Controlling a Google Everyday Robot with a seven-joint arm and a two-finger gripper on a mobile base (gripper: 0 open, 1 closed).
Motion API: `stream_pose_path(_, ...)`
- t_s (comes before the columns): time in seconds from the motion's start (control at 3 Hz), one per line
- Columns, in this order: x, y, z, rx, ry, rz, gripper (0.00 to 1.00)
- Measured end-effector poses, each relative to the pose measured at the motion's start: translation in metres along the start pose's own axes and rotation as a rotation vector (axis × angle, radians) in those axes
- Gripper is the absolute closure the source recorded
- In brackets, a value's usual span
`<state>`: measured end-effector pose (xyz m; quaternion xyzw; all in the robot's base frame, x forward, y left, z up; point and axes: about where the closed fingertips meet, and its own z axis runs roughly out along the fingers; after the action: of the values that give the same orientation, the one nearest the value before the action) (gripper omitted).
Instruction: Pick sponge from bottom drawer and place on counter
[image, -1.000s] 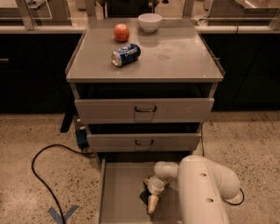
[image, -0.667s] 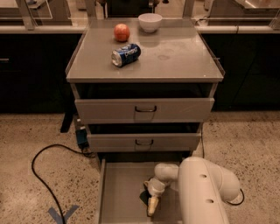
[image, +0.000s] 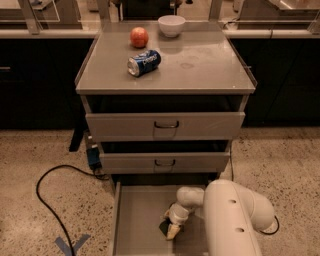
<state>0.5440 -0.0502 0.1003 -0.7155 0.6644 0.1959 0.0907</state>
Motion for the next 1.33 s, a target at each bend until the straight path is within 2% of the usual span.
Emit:
stream_pose_path(0.67, -0.004, 0.003, -0.007, 0.01, -0.015, 0.016, 0.85)
stream_pose_path(1.0, -0.019, 0.007, -0.044, 0.068, -0.085, 0.032, 1.0)
stream_pose_path(1.33, -0.032, 0.02, -0.119, 0.169, -0.147, 0.066, 1.0)
